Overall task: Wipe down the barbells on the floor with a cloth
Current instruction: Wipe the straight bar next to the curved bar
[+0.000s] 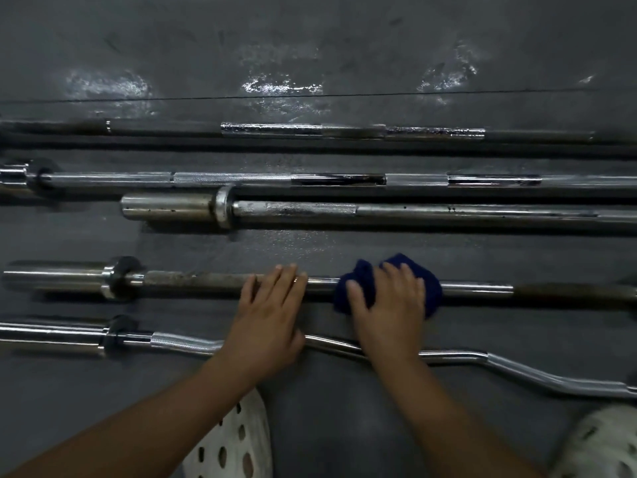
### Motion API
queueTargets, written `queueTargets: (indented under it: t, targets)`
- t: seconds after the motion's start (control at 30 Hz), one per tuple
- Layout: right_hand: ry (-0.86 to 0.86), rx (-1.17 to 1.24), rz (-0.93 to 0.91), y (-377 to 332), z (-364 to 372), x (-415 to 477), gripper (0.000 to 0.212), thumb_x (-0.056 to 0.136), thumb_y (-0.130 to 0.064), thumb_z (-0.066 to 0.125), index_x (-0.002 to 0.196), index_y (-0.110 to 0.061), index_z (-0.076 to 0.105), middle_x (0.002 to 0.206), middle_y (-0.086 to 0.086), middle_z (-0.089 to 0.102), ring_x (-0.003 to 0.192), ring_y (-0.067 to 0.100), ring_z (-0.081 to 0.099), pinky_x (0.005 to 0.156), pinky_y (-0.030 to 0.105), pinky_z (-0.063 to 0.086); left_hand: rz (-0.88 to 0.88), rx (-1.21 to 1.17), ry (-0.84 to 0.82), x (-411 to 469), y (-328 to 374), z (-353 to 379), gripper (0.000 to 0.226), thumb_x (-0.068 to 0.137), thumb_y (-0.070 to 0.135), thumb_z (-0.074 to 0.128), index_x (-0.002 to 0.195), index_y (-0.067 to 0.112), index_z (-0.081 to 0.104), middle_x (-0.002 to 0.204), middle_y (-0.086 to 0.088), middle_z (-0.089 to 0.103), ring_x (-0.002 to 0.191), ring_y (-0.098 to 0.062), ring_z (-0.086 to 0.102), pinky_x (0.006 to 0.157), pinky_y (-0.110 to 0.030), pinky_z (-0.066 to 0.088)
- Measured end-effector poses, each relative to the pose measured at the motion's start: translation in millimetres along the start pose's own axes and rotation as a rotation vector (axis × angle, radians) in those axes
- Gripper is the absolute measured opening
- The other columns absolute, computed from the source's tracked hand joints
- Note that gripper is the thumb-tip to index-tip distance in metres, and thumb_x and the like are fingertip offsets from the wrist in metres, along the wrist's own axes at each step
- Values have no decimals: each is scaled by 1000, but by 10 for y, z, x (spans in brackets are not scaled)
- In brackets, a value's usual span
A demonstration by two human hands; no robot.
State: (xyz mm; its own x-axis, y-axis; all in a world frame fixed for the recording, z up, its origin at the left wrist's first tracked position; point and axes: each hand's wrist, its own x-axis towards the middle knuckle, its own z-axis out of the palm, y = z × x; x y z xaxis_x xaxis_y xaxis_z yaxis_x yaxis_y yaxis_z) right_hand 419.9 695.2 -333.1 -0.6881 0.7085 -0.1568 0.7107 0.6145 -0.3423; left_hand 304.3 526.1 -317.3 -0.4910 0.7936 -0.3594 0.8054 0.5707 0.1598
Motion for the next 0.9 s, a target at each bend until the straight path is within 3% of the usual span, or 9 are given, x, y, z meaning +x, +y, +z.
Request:
queueTargets:
  t: [0.13, 0.23, 0.3, 0.43, 0.53, 0.6, 0.73, 0.83, 0.9]
  targets:
    - [-112, -58, -349, -20, 63, -109, 59, 92, -57, 41, 139, -23, 52, 147, 5, 48, 140, 28, 38, 118, 44, 20, 44, 1, 2, 25, 70, 24, 84, 71, 39, 50, 148, 7, 41, 154, -15, 40, 142, -32, 38, 116, -53, 31]
    - [28, -18, -68, 486, -102, -54, 58, 95, -52, 37, 139, -16, 51, 149, 6, 46, 142, 30, 34, 117, 48, 25, 56, 17, 10, 26, 62, 55, 89, 68, 40, 53, 149, 6, 39, 155, -16, 38, 142, -33, 37, 114, -54, 33]
    - [-17, -25, 52, 569, -155, -79, 62, 96, -56, 31, 144, -18, 44, 154, 5, 37, 148, 27, 21, 121, 46, 17, 51, 23, 3, 31, 85, 79, 91, 69, 45, 46, 151, 6, 35, 158, -17, 32, 145, -33, 32, 114, -56, 30]
    - [-67, -114, -149, 826, -252, -43, 63, 96, -59, 33, 145, -21, 43, 155, 4, 38, 147, 26, 24, 119, 49, 21, 39, 43, -11, 51, 95, 103, 95, 69, 49, 44, 153, 6, 31, 161, -16, 27, 148, -32, 26, 116, -57, 26]
    - [80, -20, 94, 1181, -435, 65, 65, 95, -60, 30, 139, -15, 49, 150, 8, 43, 145, 29, 27, 117, 53, 24, 45, 47, 2, 70, 62, 115, 95, 69, 49, 47, 153, 6, 33, 161, -16, 27, 148, -31, 26, 116, -54, 22]
    - [84, 15, 192, 1215, -468, 119, 67, 94, -66, 30, 136, -16, 49, 149, 7, 43, 146, 27, 23, 119, 52, 19, 51, 45, 7, 85, 62, 125, 97, 69, 51, 49, 153, 6, 32, 162, -16, 25, 149, -31, 24, 116, -54, 19]
    - [114, 13, 217, 1087, -432, 305, 65, 89, -68, 49, 122, -13, 56, 136, 8, 53, 142, 29, 30, 120, 49, 17, 53, 52, 11, 197, 8, 93, 100, 72, 58, 48, 156, 8, 25, 164, -13, 16, 152, -27, 15, 119, -54, 15]
    - [156, 9, 159, 1124, -444, 443, 45, 94, -56, 51, 111, -15, 60, 122, 8, 60, 132, 30, 42, 115, 54, 26, 60, 50, 12, 309, -54, 8, 98, 75, 58, 46, 157, 10, 23, 165, -11, 14, 152, -26, 13, 121, -50, 13]
    - [186, 56, 155, 1230, -423, 484, 38, 97, -44, 47, 115, -13, 62, 129, 9, 57, 129, 30, 44, 112, 51, 32, 61, 41, 30, 323, -62, -17, 94, 75, 55, 46, 156, 9, 27, 164, -12, 19, 151, -28, 18, 120, -48, 14]
